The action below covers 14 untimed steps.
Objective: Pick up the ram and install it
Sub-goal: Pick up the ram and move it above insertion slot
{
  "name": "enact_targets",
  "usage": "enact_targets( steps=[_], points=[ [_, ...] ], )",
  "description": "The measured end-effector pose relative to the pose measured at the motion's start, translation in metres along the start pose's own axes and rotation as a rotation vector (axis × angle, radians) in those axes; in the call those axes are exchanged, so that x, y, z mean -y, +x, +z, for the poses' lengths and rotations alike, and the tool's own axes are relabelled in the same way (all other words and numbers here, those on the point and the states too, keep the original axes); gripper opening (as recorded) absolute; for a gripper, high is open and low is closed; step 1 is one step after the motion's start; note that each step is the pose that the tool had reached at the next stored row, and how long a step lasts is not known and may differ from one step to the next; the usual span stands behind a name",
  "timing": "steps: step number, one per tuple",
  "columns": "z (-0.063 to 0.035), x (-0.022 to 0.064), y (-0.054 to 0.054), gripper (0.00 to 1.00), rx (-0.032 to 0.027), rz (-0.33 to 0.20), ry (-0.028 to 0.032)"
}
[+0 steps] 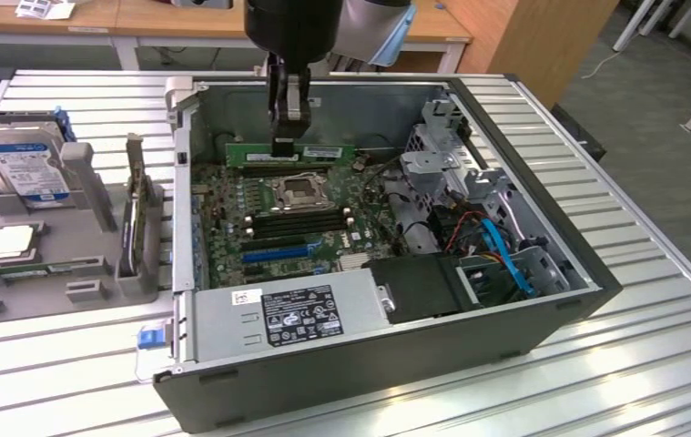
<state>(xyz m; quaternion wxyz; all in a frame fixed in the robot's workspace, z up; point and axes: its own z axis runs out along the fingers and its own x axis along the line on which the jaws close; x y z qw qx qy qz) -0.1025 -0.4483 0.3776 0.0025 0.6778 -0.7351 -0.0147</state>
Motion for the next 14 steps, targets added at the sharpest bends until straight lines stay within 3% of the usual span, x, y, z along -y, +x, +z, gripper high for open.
enact_targets(
  steps=[8, 11, 14],
  points=[
    [0.0, 0.0001, -0.0001, 0.12, 0.0002, 0.001, 0.0003],
    [0.0, 0.0001, -0.0003, 0.12, 0.0007, 0.026, 0.0006],
    [-0.0001, 0.004, -0.001, 0.12, 0.0013, 0.032, 0.0007]
  ],
)
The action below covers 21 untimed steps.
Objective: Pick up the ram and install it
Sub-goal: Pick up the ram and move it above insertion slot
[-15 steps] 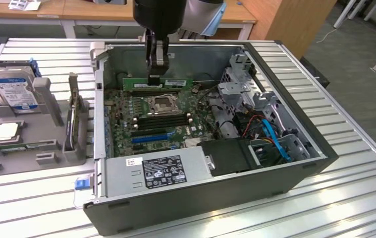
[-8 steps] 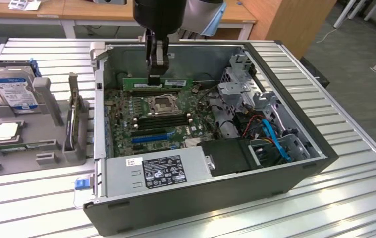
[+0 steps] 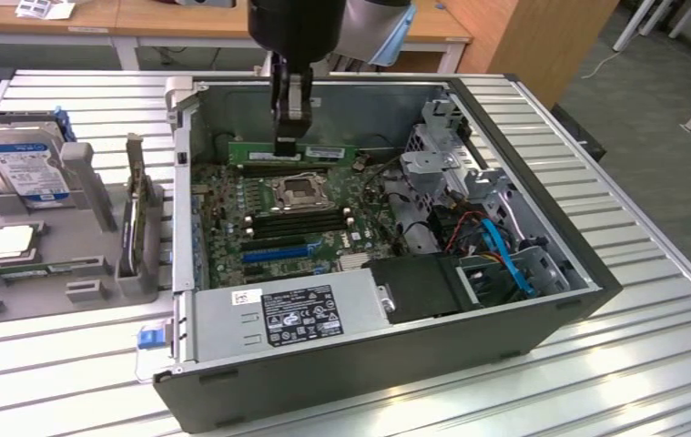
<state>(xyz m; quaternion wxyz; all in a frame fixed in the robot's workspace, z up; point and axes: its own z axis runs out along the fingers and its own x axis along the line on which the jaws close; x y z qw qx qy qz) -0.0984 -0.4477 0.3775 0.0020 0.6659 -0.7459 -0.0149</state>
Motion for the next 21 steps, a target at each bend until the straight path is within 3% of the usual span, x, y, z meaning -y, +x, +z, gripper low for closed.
enact_targets(
  steps=[4, 9, 11, 17, 21],
  points=[
    [0.0, 0.0067, -0.001, 0.12, 0.0005, -0.022, -0.0004],
    [0.0002, 0.0082, -0.001, 0.12, -0.0014, -0.091, -0.0014],
    [0.0003, 0.0084, -0.001, 0.12, -0.0019, -0.12, 0.0008],
    [0.0003, 0.0089, -0.002, 0.12, -0.0019, -0.123, 0.0009],
    [0.001, 0.0078, -0.013, 0.12, -0.0017, -0.124, 0.0017]
  ],
)
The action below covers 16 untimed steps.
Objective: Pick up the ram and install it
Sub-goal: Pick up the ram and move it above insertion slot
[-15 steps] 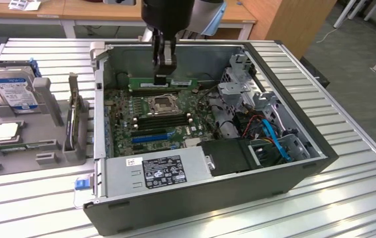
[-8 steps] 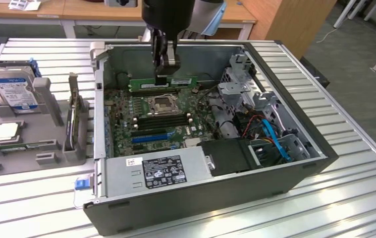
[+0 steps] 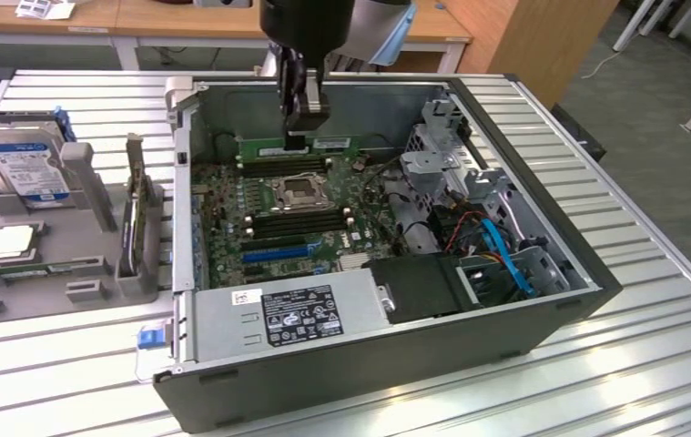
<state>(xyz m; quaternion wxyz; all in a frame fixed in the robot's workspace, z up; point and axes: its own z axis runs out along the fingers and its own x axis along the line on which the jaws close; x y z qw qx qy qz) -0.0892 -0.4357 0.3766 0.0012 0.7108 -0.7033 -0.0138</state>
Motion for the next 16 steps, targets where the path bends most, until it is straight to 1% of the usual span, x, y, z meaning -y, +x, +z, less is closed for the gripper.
enact_targets(
  steps=[3, 6, 16],
  points=[
    [0.0005, 0.0002, -0.009, 0.12, -0.0003, 0.0, 0.0009],
    [0.0011, 0.0004, -0.014, 0.12, -0.0002, 0.0, 0.0019],
    [0.0015, 0.0008, -0.015, 0.12, 0.0, 0.0, 0.0023]
  ],
)
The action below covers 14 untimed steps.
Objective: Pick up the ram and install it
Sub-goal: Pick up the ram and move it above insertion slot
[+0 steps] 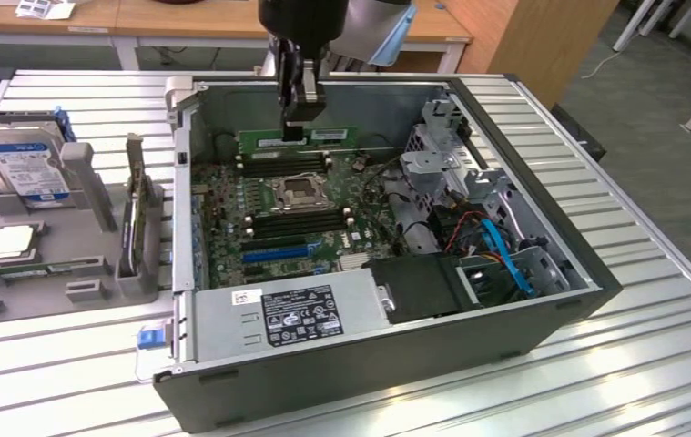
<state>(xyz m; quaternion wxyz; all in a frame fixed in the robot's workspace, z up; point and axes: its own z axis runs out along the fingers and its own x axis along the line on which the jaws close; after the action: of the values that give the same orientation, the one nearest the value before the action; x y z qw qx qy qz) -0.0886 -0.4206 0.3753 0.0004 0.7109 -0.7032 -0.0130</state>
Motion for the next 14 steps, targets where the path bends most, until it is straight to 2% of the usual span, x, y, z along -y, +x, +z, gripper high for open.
enact_targets(
  steps=[5, 8, 11, 14],
  points=[
    [0.0001, 0.0, 0.0, 0.12, -0.0002, 0.0, 0.0003],
    [0.0006, 0.0, 0.0001, 0.12, 0.0003, 0.034, 0.0008],
    [0.0014, 0.0, 0.0, 0.12, 0.0009, 0.04, 0.0012],
    [0.0036, 0.0043, 0.0001, 0.12, 0.0007, 0.04, 0.0011]
  ],
)
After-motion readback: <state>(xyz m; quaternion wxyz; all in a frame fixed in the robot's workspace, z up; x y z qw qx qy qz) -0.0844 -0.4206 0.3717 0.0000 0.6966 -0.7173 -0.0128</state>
